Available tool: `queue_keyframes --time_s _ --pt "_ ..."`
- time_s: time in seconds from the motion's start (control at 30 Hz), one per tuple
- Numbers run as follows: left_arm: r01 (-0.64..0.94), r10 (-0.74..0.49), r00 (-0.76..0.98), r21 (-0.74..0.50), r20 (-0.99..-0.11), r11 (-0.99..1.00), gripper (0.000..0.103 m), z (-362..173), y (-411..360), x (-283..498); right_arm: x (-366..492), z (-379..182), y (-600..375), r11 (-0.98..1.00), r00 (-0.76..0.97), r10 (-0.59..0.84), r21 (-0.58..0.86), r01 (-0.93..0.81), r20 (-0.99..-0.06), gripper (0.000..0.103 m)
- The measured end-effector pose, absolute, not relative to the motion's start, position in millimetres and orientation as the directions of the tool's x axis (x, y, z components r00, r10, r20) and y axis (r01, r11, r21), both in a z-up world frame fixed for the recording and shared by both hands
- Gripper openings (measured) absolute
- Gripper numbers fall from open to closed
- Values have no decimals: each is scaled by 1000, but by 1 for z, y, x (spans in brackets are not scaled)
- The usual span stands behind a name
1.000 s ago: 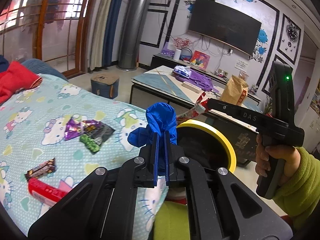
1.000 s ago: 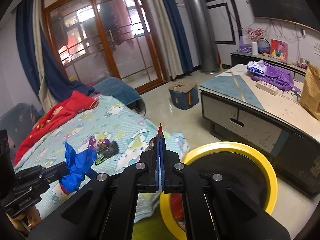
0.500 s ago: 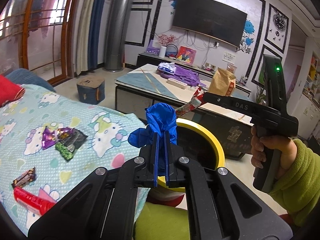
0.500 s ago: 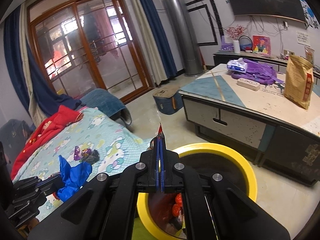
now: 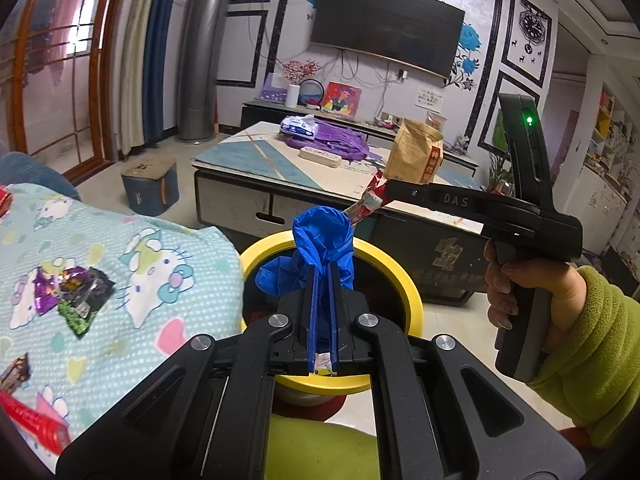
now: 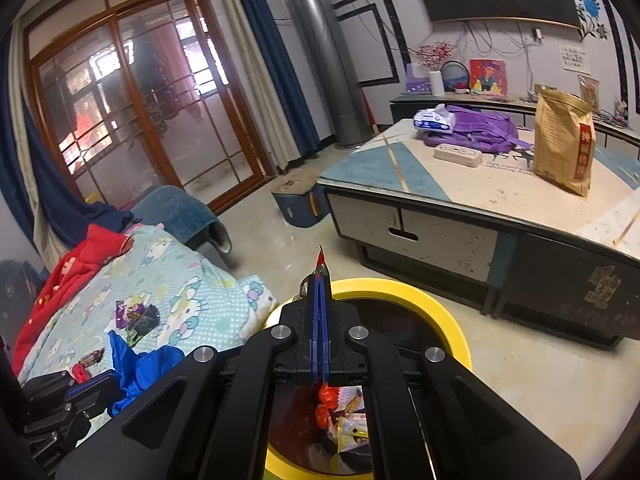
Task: Collect trash
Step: 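Carry the blue glove and red-white wrapper over the yellow bin with both tools, then open both tools to drop the glove and wrapper into the bin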
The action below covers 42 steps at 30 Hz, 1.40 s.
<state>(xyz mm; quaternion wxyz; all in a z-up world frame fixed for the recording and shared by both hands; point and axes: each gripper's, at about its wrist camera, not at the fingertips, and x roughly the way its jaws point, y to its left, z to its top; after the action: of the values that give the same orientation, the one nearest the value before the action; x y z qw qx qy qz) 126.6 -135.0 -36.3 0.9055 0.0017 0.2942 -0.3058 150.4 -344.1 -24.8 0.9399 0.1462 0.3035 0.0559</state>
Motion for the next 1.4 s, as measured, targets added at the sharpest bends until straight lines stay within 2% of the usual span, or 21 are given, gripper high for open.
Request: queue_keyframes --time_s 0.67,1.3,1.33,1.4 --pt "609 -575 553 -178 -603 773 2 -69 -175 153 160 -50 -373 944 773 151 323 72 -616 1" --pt "609 -559 523 -176 -644 773 2 -93 -192 160 171 -74 -374 938 717 188 338 71 -672 2" --pt "607 -555 526 -173 -645 776 3 -93 -192 160 171 -74 -374 938 716 188 339 72 -672 2" --pt "600 -542 534 -161 -650 784 17 -94 -193 159 171 -74 -375 938 715 188 340 73 -673 2"
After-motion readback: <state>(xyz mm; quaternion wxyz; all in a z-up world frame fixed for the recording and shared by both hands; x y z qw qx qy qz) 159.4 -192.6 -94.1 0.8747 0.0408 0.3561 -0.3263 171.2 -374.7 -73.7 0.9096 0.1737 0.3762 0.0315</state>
